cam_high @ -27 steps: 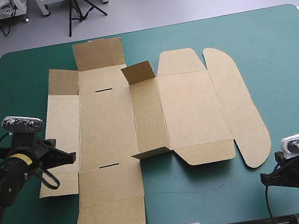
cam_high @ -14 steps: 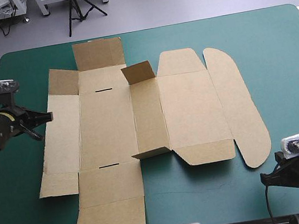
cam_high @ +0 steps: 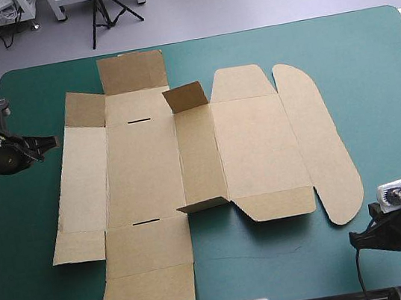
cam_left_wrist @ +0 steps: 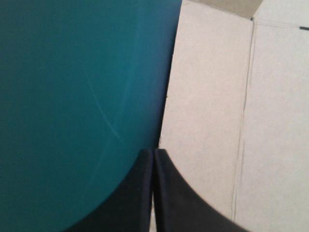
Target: Fold the box
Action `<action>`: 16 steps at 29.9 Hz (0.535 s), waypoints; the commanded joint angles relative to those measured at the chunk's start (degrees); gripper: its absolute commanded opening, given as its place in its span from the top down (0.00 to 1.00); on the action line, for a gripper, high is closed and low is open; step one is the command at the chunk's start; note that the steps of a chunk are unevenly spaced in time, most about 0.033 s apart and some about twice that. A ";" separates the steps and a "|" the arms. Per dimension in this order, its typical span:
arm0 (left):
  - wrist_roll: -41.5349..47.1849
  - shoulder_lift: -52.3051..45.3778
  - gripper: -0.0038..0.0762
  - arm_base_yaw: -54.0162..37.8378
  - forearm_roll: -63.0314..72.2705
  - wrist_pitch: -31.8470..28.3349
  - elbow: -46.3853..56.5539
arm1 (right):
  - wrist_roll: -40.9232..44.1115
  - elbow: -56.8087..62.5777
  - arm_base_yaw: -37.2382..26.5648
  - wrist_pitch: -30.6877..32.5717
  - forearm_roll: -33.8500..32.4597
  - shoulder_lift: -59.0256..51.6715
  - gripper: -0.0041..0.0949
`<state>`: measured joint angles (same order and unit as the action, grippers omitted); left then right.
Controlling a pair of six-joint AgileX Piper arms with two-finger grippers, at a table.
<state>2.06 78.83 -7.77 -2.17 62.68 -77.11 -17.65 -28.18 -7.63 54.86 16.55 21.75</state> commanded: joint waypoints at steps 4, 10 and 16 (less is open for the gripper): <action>-0.04 -0.41 0.96 -0.28 -4.83 3.12 -2.14 | -0.21 -1.55 -0.11 -3.08 1.20 0.60 0.98; -0.04 1.30 0.89 -0.28 -4.70 6.16 -2.14 | -0.21 -1.55 -0.11 -3.22 1.06 0.60 0.98; -0.52 3.37 0.59 -0.28 -0.29 6.48 -2.14 | -0.31 -1.55 -0.11 -3.26 0.58 0.60 0.98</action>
<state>1.59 83.01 -7.82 -4.02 69.91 -77.36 -17.65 -28.12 -7.63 54.81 16.49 21.75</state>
